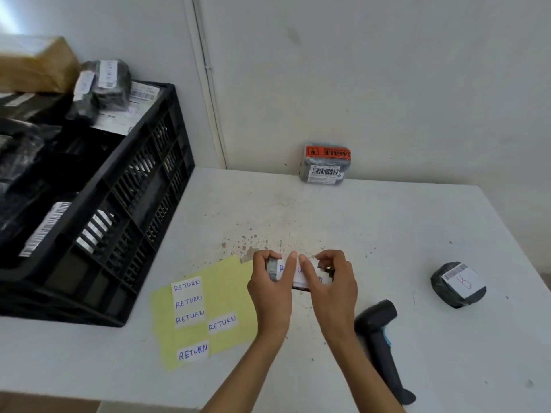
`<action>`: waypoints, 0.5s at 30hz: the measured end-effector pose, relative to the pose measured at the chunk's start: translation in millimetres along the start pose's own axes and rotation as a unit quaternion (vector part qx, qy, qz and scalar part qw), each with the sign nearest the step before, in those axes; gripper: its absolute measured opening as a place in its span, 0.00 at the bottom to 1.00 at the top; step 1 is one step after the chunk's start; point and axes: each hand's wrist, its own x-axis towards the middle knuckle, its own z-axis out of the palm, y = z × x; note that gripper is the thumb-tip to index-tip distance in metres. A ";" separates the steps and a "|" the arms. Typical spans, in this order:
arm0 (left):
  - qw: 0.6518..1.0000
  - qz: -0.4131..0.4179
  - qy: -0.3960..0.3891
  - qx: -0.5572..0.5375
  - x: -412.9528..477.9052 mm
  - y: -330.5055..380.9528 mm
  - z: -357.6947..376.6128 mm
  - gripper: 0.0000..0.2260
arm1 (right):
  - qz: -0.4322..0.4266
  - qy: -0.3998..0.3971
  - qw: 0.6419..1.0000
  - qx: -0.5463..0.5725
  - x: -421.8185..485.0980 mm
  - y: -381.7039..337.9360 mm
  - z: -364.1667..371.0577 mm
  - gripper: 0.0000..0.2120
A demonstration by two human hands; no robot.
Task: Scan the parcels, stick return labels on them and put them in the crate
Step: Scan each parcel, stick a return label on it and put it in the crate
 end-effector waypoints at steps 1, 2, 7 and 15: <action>1.000 0.007 0.024 0.000 -1.3 2.5 0.7 0.09 | 0.010 0.019 1.000 0.015 -1.7 -4.2 2.1 0.08; 0.999 0.012 0.038 -0.002 -3.0 4.9 0.4 0.08 | 0.017 0.031 0.999 0.030 -1.7 -7.3 3.5 0.07; 1.000 -0.013 0.022 0.001 -2.0 4.3 -5.8 0.04 | 0.002 -0.035 0.998 0.044 4.3 -7.2 -0.9 0.09; 0.996 -0.039 -0.082 -0.021 9.4 14.5 -31.3 0.06 | -0.143 -0.247 0.958 0.026 10.2 -3.8 -28.2 0.09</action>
